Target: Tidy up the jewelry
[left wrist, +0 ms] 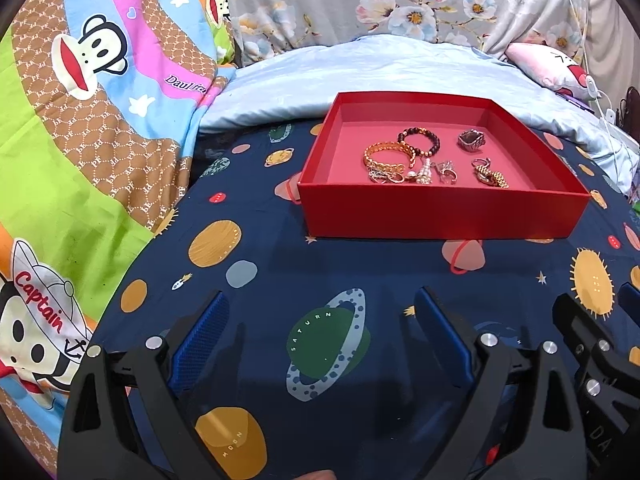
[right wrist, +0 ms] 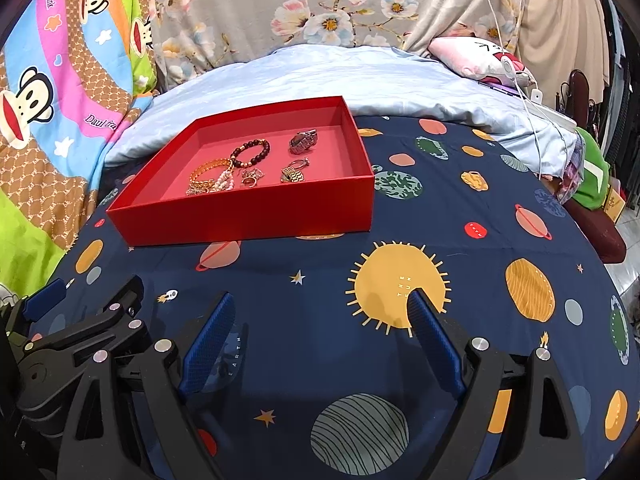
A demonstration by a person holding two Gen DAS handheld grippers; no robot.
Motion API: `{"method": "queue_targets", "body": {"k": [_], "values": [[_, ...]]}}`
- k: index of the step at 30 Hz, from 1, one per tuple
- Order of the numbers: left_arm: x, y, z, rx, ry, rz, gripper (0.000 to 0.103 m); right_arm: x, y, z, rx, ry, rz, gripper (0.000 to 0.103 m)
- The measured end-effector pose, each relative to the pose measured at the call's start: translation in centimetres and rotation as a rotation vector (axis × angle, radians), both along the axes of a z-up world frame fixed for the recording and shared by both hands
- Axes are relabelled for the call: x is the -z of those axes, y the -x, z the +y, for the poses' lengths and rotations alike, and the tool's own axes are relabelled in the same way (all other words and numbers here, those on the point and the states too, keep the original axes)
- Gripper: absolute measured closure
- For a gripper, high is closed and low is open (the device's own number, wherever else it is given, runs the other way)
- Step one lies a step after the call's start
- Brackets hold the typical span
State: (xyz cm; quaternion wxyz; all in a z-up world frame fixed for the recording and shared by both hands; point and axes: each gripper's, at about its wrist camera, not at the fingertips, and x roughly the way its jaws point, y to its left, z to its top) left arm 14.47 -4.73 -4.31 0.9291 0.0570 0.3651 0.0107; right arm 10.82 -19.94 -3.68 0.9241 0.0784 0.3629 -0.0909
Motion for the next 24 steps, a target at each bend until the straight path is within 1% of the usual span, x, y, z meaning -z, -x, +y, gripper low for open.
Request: {"method": "queue_targets", "body": {"k": [24], "values": [[-0.06, 0.01, -0.07, 0.004, 0.001, -0.003, 0.012, -0.08, 0.03, -0.08, 0.006, 0.001, -0.007, 0.017]]}}
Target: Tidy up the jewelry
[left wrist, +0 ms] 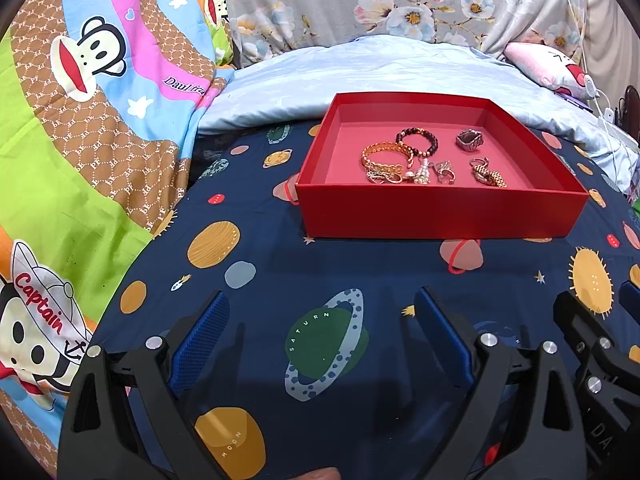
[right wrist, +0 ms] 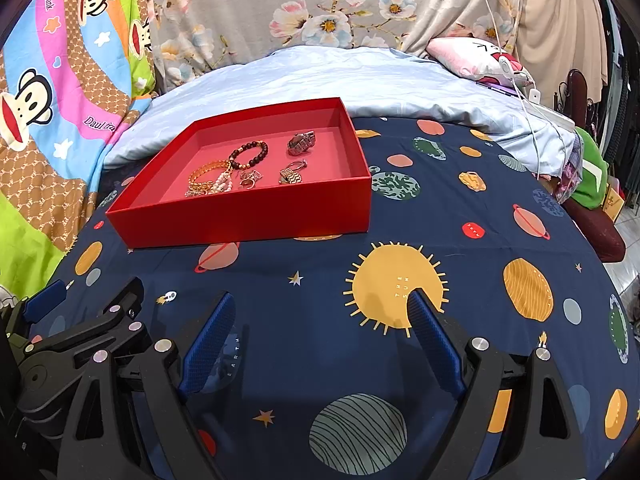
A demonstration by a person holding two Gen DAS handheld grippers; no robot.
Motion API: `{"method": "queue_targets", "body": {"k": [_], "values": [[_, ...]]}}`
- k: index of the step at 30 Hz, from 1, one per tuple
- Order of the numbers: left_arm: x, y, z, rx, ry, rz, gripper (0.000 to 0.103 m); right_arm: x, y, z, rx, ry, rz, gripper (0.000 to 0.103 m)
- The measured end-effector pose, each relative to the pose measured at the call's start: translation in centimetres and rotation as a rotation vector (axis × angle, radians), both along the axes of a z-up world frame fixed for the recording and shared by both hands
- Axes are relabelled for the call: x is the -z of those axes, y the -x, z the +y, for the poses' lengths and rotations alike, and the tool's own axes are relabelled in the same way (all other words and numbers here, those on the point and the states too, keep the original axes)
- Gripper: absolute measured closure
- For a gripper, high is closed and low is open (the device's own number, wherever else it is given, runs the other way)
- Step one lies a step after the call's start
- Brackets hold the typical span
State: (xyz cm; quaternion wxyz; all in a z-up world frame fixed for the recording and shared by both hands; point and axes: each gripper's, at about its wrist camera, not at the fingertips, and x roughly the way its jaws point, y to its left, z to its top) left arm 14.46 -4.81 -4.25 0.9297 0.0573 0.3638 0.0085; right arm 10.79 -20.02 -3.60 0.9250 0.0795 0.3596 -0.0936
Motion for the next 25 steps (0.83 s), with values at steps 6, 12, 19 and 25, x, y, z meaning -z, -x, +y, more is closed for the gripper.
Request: {"method": "queue_targets", "body": {"k": [6, 12, 19, 25], "values": [[0.06, -0.04, -0.07, 0.001, -0.002, 0.003, 0.012, 0.02, -0.06, -0.03, 0.002, 0.003, 0.002, 0.017], [0.02, 0.08, -0.13, -0.007, -0.012, -0.005, 0.012, -0.01, -0.05, 0.00, 0.004, 0.006, 0.000, 0.017], [0.12, 0.00, -0.01, -0.012, -0.013, 0.004, 0.012, -0.10, -0.06, 0.14, 0.006, 0.016, 0.000, 0.017], [0.18, -0.04, 0.21, -0.014, -0.003, 0.010, 0.012, 0.00, 0.00, 0.45, 0.007, 0.032, 0.003, 0.017]]}}
